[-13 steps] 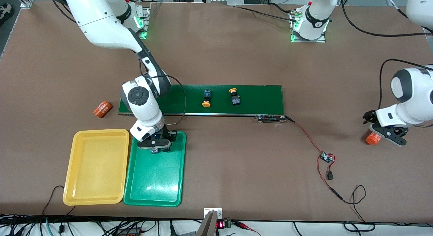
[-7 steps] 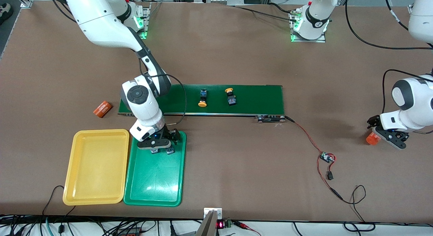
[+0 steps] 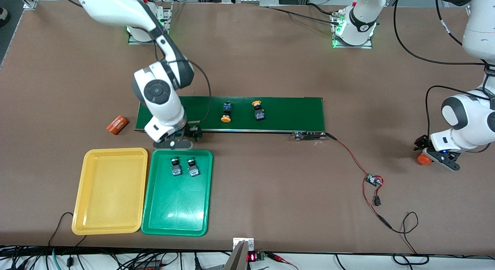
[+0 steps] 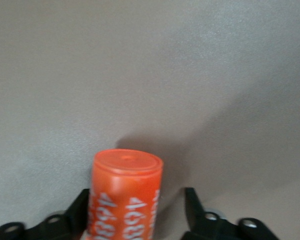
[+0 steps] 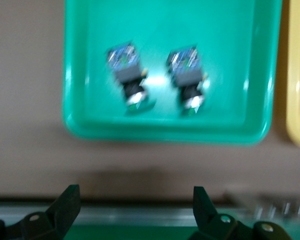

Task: Sort buttons by color to trays
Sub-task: 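Drop the green button into the green tray while the left gripper grasps cylinder, then place the orange cylinder on the belt while the right gripper carries yellow button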

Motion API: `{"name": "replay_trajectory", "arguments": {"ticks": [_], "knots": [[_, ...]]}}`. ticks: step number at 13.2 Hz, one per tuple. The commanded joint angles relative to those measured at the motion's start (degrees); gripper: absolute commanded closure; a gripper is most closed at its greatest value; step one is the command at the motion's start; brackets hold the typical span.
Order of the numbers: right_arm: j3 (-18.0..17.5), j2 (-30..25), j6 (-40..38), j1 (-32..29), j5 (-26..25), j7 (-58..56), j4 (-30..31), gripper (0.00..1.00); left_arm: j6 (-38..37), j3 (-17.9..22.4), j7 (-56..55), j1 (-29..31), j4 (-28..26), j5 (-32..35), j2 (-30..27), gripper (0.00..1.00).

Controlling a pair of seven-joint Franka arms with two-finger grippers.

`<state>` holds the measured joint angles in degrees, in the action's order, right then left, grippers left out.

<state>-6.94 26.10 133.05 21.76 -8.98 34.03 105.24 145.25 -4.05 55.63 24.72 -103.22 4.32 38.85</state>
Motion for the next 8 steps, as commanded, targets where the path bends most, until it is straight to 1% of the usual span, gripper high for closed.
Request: {"name": "replay_trajectory", "arguments": {"ticks": [1, 3, 4, 5, 8], "knots": [[-2.98, -4.91, -4.27, -0.23, 2.13, 3.93, 4.18, 0.00, -1.10, 0.19, 4.03, -0.19, 1.09, -0.98, -1.93, 0.81], [-5.53, -5.62, -5.34, -0.14, 2.82, 8.40, 4.79, 0.00, -4.25, -1.56, 9.56, -0.98, 1.17, -0.71, -3.94, 0.84], [-6.85, -5.53, -5.08, -0.14, 3.09, 10.25, 5.67, 0.00, -7.66, -4.88, 9.84, -1.16, 1.44, -0.80, -5.61, 0.85], [-6.95, -5.45, -4.99, -0.05, 3.09, 10.27, 6.02, 0.00, -10.57, -7.17, 9.85, -1.16, 1.53, -0.80, -6.93, 0.85], [-8.96, -3.78, -2.98, 0.12, 3.18, 13.42, 6.11, 0.00, -20.93, -15.78, 9.76, -0.90, 1.70, -1.06, -8.96, 0.85]]}}
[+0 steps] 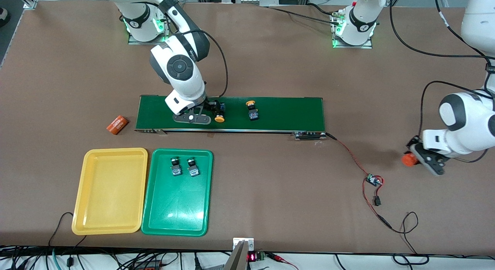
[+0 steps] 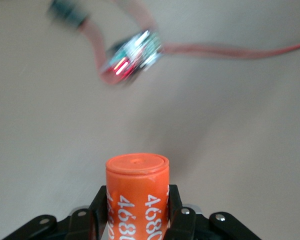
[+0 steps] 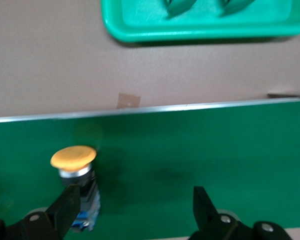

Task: Sort buttons by color to trays
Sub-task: 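Place the orange cylinder on the belt while the right gripper carries yellow button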

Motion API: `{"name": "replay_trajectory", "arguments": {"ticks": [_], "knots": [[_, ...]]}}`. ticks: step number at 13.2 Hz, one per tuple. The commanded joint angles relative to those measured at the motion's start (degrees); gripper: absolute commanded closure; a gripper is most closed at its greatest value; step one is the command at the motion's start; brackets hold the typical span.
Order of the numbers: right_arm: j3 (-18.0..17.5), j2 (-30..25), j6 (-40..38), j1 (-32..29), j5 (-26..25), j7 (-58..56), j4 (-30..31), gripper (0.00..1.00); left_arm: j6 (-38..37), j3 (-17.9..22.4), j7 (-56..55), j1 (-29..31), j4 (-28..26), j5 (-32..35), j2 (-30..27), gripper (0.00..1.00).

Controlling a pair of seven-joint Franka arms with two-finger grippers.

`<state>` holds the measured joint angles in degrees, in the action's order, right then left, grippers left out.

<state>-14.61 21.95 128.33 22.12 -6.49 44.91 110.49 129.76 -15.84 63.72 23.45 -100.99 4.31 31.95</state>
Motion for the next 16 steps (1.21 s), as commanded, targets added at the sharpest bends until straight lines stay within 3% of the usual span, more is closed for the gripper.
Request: {"name": "replay_trajectory", "arguments": {"ticks": [1, 4, 6, 9, 10, 11, 12, 14, 16], "knots": [[-1.39, 0.90, 2.01, -0.14, 0.69, 2.72, 0.78, 0.00, -6.96, -6.54, 1.67, 0.28, -0.52, -1.06, -2.42, 0.85], [-1.39, 1.86, 2.62, 0.12, 0.69, 2.72, 0.78, 0.00, -8.73, -17.52, 0.28, 0.46, -1.83, -1.06, -2.42, 0.87], [-1.39, 3.35, 4.46, 0.30, 0.69, 2.81, 0.78, 0.00, -8.82, -25.34, -7.60, 0.28, -3.59, -1.06, -2.33, 0.89], [-1.39, 4.94, 6.05, 0.30, 0.52, 2.72, 0.78, 0.00, -7.69, -33.09, -17.55, -1.03, -6.40, -0.62, -2.16, 0.89], [-1.39, 4.94, 6.05, 0.30, 0.43, 2.11, 0.86, 0.14, -6.12, -33.46, -19.14, -2.61, -7.54, -0.62, -2.16, 0.89], [-1.39, 4.94, 5.88, 0.30, 0.25, 1.76, 0.95, 0.50, -2.79, -33.55, -19.51, -3.93, -9.20, 0.08, -1.81, 0.89], [-1.39, 4.94, 5.62, 0.21, 0.25, 1.76, 0.95, 0.68, 1.42, -33.64, -20.55, -5.16, -12.00, 1.65, -1.63, 0.89], [-1.30, 4.59, 5.35, -0.14, 0.25, 1.23, 0.95, 0.87, 8.81, -34.34, -23.63, -5.70, -16.85, 4.47, -1.28, 0.89], [-1.04, 3.37, 5.35, -0.67, 0.25, -0.08, 0.43, 0.91, 9.89, -34.43, -24.07, -5.87, -16.96, 6.14, 0.03, 0.88]]}}
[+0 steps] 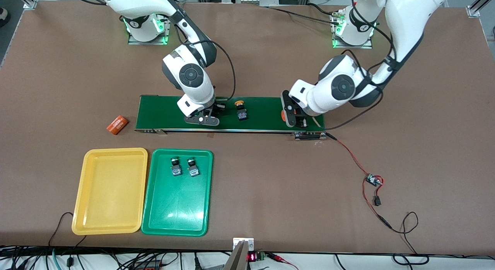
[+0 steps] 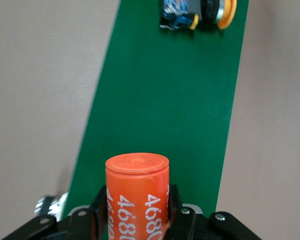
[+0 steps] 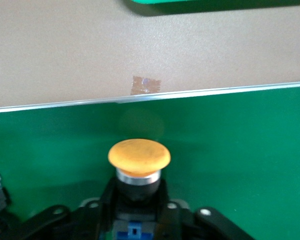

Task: Sort buttons by color to trays
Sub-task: 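Place the orange cylinder on the belt while the right gripper carries yellow button, then drop the yellow button into the yellow tray while the left gripper withdraws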

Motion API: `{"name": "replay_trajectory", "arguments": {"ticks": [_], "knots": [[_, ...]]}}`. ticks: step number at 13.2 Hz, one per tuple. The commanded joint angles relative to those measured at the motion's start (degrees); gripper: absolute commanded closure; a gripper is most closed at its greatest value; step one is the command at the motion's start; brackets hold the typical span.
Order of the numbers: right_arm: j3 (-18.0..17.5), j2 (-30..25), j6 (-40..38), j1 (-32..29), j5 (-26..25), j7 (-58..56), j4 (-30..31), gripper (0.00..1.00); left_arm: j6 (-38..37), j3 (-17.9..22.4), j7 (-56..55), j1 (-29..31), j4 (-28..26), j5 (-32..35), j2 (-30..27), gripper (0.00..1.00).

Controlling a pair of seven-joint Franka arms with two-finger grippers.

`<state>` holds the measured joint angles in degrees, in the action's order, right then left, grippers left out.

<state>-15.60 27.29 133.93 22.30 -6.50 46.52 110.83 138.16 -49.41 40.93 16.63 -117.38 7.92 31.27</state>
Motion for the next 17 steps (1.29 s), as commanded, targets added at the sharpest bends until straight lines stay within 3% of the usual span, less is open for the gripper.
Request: {"name": "replay_trajectory", "arguments": {"ticks": [1, 2, 3, 7, 10, 11, 12, 14, 17], "knots": [[0.13, -3.19, -0.25, -1.29, 0.09, -2.22, 0.00, 0.91, 1.50, -0.87, -1.38, 0.94, -0.57, 4.54, 1.41, 0.86], [0.22, -4.34, -0.51, -2.51, 0.18, -4.49, -0.44, 0.92, 1.50, -0.87, -1.30, 0.94, -0.57, 5.60, 1.77, 0.67], [0.48, -5.31, -1.38, -3.65, 0.09, -6.77, -0.79, 0.92, 1.41, -0.87, -1.21, 1.03, -0.57, 5.96, 1.60, 0.01], [1.10, -4.45, -3.94, -12.08, 0.09, -19.34, -6.05, 0.91, -0.25, -1.74, -1.47, 3.13, 0.13, 5.88, -1.38, 0.00], [1.45, -1.72, -3.85, -17.45, -0.26, -28.73, -9.93, 0.91, -10.85, -1.58, -4.97, 4.11, 4.42, 5.18, -6.20, 0.00], [2.93, -0.84, -3.94, -18.86, -0.09, -33.03, -11.07, 0.91, -13.77, 0.78, -6.90, 2.37, 4.96, 4.92, -9.62, 0.00], [4.68, 0.04, -4.03, -19.65, -0.09, -36.90, -12.56, 0.91, -15.88, 5.76, -8.49, -0.35, 5.05, 4.30, -13.13, 0.00], [8.90, 2.93, -3.59, -20.19, 0.09, -45.60, -14.50, 0.91, -19.58, 13.94, -9.11, -4.14, 5.05, -3.22, -18.50, 0.00], [12.07, 6.89, -2.88, -20.36, -0.17, -48.54, -18.62, 0.91, -26.86, 28.52, -14.10, -12.82, 5.05, -6.41, -23.96, 0.00]]}}
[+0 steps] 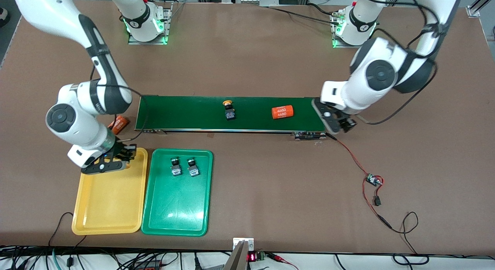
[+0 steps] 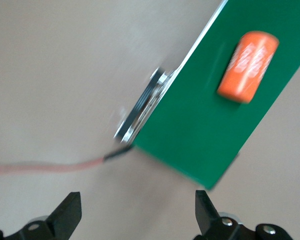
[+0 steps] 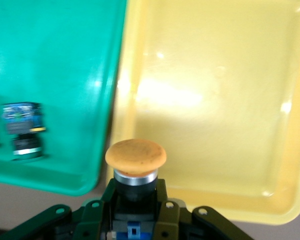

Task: Sort buttons by color to trays
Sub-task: 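Drop the yellow button into the yellow tray while the left gripper withdraws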

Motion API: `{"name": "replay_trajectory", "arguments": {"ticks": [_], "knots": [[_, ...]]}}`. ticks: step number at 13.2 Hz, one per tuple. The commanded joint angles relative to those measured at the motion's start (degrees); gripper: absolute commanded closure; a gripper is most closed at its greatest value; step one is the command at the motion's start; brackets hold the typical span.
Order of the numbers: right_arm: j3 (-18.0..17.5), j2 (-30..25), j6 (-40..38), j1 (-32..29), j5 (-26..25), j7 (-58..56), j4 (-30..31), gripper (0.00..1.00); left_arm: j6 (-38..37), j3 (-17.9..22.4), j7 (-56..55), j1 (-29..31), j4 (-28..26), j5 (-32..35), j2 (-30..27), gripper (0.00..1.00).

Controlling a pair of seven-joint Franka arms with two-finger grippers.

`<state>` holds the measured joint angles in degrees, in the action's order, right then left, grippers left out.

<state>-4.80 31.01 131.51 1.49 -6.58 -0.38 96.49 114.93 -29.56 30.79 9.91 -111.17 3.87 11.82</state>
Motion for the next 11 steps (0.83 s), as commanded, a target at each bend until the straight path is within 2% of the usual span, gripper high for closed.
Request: {"name": "replay_trajectory", "arguments": {"ticks": [1, 3, 4, 6, 8, 9, 10, 11], "knots": [[2.42, 4.92, -0.21, 0.10, -0.01, -1.91, -5.07, 0.91, -5.84, 13.69, -7.56, -9.96, -1.07, -4.02, -5.83, 0.00], [3.05, 8.35, 3.38, -0.87, -0.01, -1.91, -5.17, 0.90, -9.53, 23.27, -15.37, -16.55, 0.76, -7.02, -7.33, 0.00], [3.31, 9.15, 4.97, -1.14, -0.01, -1.91, -5.26, 0.87, -11.21, 26.54, -19.42, -17.46, 3.21, -7.20, -7.25, 0.00], [3.31, 10.12, 5.51, -1.57, 0.08, -1.56, -5.26, 0.73, -16.03, 27.53, -27.94, -16.94, 7.78, -7.03, -7.51, 0.00], [3.31, 10.65, 5.51, -1.58, -0.01, -1.21, -5.08, 0.39, -25.58, 27.71, -31.23, -16.50, 15.50, -6.24, -7.60, 0.00], [3.31, 10.65, 6.29, -1.58, 0.42, -1.38, -4.91, 0.05, -29.73, 27.71, -31.23, -15.80, 19.02, -5.54, -7.60, 0.00], [3.31, 10.48, 7.34, -1.93, 0.51, -1.64, -4.56, 0.00, -32.81, 26.75, -31.23, -13.19, 22.80, -3.19, -7.34, 0.00], [3.31, 10.13, 7.44, -2.02, 0.34, -1.73, -4.29, 0.00, -34.58, 25.18, -31.23, -11.33, 24.75, -1.34, -7.42, 0.00]]}}
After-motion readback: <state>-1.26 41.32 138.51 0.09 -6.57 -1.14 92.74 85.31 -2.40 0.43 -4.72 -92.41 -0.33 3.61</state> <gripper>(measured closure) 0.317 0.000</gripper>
